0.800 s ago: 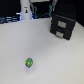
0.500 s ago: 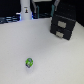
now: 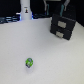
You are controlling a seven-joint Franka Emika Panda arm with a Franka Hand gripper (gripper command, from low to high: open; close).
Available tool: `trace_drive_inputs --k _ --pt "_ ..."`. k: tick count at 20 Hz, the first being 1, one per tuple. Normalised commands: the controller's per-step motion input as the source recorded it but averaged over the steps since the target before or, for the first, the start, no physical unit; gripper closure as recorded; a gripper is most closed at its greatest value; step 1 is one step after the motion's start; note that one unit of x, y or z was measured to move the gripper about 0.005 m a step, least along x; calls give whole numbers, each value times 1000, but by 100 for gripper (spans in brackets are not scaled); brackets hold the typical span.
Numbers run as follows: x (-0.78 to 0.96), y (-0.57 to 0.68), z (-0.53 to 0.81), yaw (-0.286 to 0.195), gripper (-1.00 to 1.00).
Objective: Open the kcup holder, insert the kcup into the holder, and close the kcup holder
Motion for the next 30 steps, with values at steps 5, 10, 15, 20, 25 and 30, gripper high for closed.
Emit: trace_drive_inputs --k 5,10,15,20,25,30 --pt "-162 747 -105 -179 -100" --pt "-168 636 -165 -171 -100" --pt "-139 572 -217 -163 -100" --pt "-129 512 -255 -150 -100" --pt "-141 361 -332 -131 -100" --pt "-212 188 -383 -102 -100"
